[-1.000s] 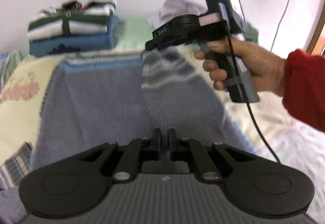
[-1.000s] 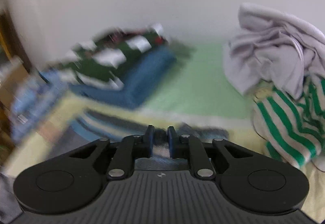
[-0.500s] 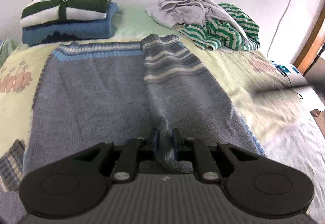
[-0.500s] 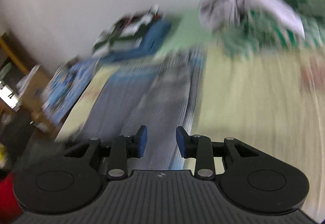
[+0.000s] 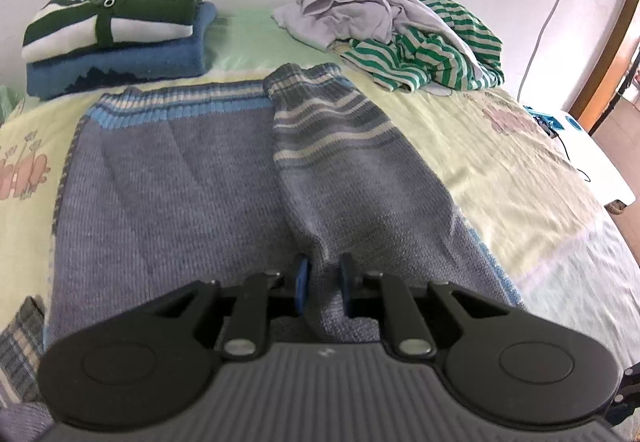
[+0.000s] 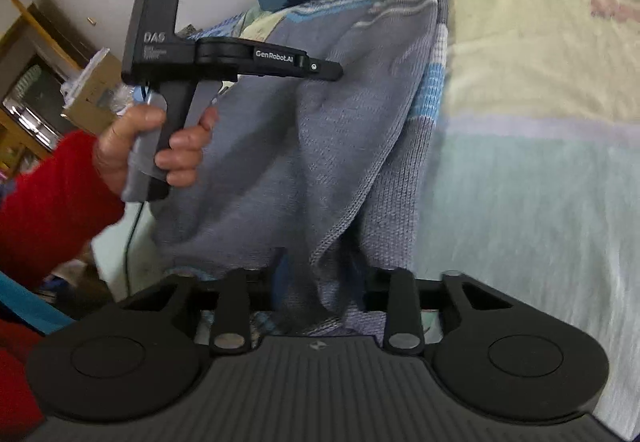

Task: Fold clothes

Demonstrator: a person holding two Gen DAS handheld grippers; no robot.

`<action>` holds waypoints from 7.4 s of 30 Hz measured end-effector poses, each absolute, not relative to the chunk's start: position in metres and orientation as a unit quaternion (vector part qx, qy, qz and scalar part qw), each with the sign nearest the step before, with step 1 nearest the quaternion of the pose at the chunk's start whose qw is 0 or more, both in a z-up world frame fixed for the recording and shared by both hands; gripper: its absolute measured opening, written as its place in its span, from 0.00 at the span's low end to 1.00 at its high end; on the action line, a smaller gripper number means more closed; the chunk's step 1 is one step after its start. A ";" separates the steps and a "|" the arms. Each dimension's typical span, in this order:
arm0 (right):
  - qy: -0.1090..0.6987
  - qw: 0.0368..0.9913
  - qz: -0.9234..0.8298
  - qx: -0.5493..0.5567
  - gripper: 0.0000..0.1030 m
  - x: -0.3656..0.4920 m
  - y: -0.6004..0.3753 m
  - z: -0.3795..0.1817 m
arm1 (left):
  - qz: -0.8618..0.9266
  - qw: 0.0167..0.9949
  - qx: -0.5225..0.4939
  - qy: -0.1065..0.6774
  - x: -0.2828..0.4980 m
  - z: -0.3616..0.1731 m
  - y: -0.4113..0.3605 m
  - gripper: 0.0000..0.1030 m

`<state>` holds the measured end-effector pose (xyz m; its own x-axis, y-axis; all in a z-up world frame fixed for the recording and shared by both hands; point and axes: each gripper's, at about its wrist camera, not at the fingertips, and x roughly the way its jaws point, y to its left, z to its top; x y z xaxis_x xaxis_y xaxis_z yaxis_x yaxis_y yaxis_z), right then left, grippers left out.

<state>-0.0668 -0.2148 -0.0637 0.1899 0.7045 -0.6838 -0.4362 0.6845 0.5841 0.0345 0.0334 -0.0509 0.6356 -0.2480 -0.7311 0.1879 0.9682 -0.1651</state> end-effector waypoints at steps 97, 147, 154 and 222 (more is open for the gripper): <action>0.348 0.902 0.253 -0.038 0.21 0.220 -0.098 -0.070 | -0.224 0.888 0.011 0.402 -0.075 -0.045 -0.082 0.76; 0.385 0.840 0.378 -0.067 0.26 0.059 -0.133 -0.057 | -0.224 0.889 0.030 0.399 -0.107 -0.044 -0.085 0.82; 0.405 0.831 0.380 -0.040 0.30 0.020 -0.143 -0.064 | -0.238 0.891 0.027 0.386 -0.113 -0.041 -0.076 0.83; 0.411 0.857 0.265 0.159 0.55 -0.051 -0.133 -0.040 | -0.105 0.905 -0.199 0.362 -0.099 -0.007 0.117 0.05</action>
<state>-0.0509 -0.1326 -0.0397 0.5212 0.5860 -0.6204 -0.3245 0.8084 0.4910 -0.0995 0.1169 -0.0067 0.7163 -0.3347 -0.6123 0.0463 0.8983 -0.4369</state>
